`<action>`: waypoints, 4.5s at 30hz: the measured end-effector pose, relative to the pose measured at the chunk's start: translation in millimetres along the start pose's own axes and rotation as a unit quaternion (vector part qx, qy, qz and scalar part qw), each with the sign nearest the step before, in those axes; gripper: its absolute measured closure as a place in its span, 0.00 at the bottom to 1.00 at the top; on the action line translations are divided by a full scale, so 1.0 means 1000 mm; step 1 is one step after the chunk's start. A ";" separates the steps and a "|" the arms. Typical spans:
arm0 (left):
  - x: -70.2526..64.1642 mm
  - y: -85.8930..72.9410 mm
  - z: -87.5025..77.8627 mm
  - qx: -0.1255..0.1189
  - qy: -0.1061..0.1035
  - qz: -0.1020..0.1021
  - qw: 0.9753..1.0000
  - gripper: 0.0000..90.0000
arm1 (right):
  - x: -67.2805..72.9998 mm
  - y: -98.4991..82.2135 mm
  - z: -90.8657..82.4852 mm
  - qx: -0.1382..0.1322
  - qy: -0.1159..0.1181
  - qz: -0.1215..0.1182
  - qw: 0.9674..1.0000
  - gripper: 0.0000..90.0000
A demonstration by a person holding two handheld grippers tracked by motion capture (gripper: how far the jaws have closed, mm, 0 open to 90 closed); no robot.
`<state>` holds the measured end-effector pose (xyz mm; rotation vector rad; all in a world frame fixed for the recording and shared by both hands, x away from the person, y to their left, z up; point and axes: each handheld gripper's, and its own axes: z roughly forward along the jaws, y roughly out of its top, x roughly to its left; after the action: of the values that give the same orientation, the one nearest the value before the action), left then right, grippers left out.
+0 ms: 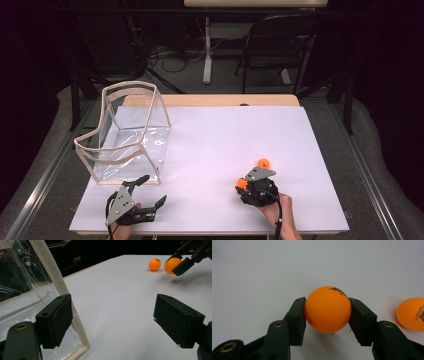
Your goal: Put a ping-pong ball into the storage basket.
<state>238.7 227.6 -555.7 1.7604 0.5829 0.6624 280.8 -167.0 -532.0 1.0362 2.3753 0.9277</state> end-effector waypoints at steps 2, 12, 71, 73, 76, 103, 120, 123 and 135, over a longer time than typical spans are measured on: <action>0.000 0.000 0.000 0.000 0.000 0.001 1.000 0.18 | 0.000 0.000 0.000 0.001 -0.001 0.000 1.000 0.56; 0.000 0.000 0.000 0.000 0.000 0.002 1.000 0.18 | 0.001 0.003 -0.005 -0.002 -0.002 -0.002 1.000 0.56; 0.001 0.000 0.000 -0.002 -0.005 0.000 1.000 0.18 | 0.005 0.055 -0.006 -0.044 0.008 -0.019 0.999 0.56; 0.001 0.000 0.000 -0.002 -0.006 0.000 1.000 0.18 | 0.005 0.058 -0.005 -0.044 0.008 -0.020 0.999 0.56; 0.001 0.000 0.000 -0.002 -0.007 0.000 1.000 0.18 | 0.006 0.063 -0.004 -0.047 0.007 -0.024 0.999 0.56; 0.000 0.000 0.001 0.000 -0.010 -0.001 1.000 0.18 | 0.012 0.098 0.008 -0.065 0.015 -0.036 0.997 0.56; 0.001 0.000 0.001 -0.002 -0.010 -0.002 1.000 0.18 | 0.011 0.122 0.015 -0.073 0.021 -0.040 0.996 0.56; 0.001 0.000 0.001 -0.002 -0.010 -0.002 1.000 0.18 | 0.012 0.125 0.016 -0.075 0.023 -0.038 0.996 0.56; 0.002 0.000 0.000 -0.003 -0.009 -0.003 1.000 0.18 | 0.016 0.139 0.028 -0.078 0.034 -0.036 0.996 0.56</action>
<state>239.8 229.0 -555.7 1.7580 0.5726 0.6430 355.3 -72.7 -455.6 0.8676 2.3334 1.1186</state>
